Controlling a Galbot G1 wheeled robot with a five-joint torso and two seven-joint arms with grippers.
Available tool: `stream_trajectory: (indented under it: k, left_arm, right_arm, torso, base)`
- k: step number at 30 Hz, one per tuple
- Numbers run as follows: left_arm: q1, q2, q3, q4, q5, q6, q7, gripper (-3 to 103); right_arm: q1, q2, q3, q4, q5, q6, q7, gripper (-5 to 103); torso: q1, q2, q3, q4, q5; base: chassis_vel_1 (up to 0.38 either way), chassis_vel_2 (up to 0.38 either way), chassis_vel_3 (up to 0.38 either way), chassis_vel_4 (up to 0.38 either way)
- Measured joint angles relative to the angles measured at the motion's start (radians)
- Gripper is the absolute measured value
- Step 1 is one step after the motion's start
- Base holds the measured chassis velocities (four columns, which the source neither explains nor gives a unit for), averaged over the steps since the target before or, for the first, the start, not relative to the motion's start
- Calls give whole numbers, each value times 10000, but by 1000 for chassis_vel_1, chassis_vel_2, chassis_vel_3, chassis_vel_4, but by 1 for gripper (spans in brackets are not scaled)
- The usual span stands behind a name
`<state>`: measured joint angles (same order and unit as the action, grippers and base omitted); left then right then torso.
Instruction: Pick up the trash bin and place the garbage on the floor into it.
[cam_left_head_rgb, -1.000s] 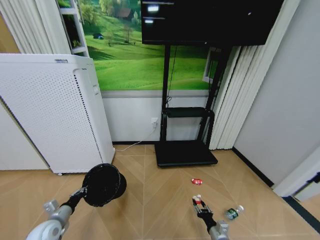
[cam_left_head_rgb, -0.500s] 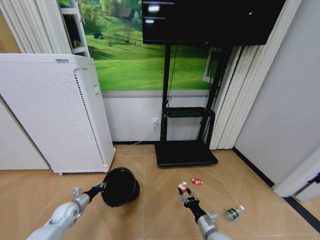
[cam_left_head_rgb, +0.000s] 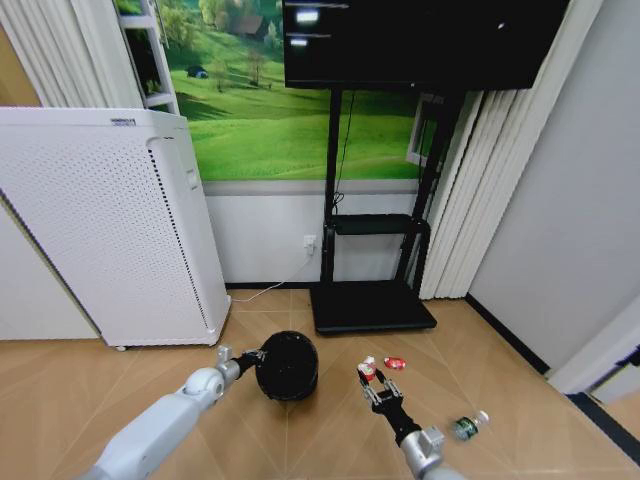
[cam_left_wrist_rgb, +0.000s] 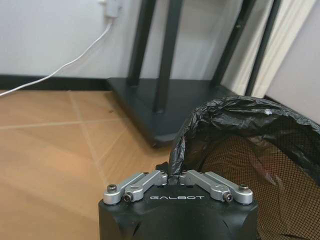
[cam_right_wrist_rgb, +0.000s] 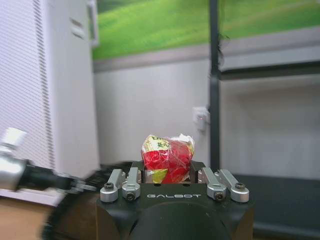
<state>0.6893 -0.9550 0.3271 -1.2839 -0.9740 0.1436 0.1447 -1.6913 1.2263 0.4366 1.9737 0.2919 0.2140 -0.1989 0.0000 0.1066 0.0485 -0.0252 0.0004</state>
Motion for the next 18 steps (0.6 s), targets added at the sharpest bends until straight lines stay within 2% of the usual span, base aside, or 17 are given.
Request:
stream_trajectory:
  k: [3, 8, 12, 18]
  left_arm:
    - [-200, -131, 558, -590, -284, 203, -633, 3]
    - [-109, -159, 904, -1087, -238, 208, -908, 3]
    - [123, -90, 1054, -1557, -6, 190, -869, 3]
    - [235, 244, 1214, -2141, 446, 224, -593, 3]
  right_arm:
    - [-197, 115, -276, 362, -320, 495, -773, 44]
    - [-337, 116, -600, 325, -819, 936, -1272, 44]
    - [-235, 131, -975, -141, -1400, 1206, -1430, 44]
    - [66, 358, -1343, -719, -1594, 1207, -1392, 44]
  torso:
    - [0, 0, 0, 5, -3]
    - [0, 0, 0, 4, -6]
    - [0, 0, -1, 7, -4]
    - [0, 0, 0, 5, -2]
  base:
    - [0, 0, 0, 0]
    - [0, 0, 0, 0]
    - [0, 0, 0, 0]
    - [0, 0, 0, 0]
